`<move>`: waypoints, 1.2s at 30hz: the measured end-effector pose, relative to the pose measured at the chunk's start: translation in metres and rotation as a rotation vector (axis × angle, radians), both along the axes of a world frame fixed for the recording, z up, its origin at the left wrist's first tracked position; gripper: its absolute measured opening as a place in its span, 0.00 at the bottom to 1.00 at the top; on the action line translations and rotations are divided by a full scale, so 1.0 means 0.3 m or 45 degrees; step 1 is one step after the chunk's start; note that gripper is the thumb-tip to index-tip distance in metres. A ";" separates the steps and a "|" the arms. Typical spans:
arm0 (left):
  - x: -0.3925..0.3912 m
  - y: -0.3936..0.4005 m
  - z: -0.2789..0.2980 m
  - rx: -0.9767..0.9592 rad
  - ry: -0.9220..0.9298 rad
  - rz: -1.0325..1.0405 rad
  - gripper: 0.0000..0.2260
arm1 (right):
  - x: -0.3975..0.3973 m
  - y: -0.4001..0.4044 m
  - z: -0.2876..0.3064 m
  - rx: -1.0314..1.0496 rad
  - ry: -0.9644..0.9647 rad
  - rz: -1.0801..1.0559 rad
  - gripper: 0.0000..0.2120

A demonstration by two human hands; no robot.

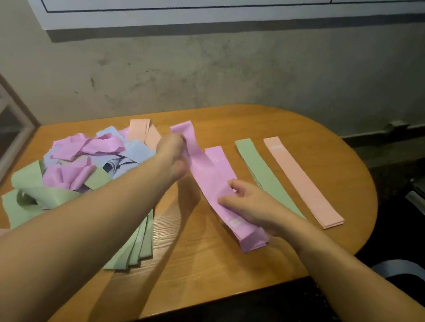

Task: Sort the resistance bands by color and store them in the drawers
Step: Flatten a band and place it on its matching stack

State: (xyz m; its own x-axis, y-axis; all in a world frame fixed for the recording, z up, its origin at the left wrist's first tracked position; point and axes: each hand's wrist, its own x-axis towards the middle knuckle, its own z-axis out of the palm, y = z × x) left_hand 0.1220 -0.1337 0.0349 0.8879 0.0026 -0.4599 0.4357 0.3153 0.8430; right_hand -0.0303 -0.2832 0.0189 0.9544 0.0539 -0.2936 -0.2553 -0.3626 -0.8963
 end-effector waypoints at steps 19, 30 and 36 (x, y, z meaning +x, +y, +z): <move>0.123 -0.196 -0.226 0.848 -0.234 -0.278 0.05 | -0.014 -0.134 -0.136 -0.762 -0.048 0.088 0.26; 0.112 -0.176 -0.245 0.964 -0.386 -0.332 0.21 | -0.048 -0.135 -0.109 -0.755 -0.089 0.096 0.30; 0.037 -0.138 -0.229 0.958 -0.460 -0.404 0.15 | -0.089 -0.140 -0.102 -0.922 0.007 0.155 0.29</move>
State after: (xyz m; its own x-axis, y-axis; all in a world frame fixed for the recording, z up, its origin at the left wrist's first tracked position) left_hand 0.1332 -0.1752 -0.0339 0.9886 -0.0795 -0.1277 0.0763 -0.4670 0.8810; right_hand -0.0570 -0.3253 -0.0116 0.9524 -0.0495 -0.3009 -0.1791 -0.8895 -0.4204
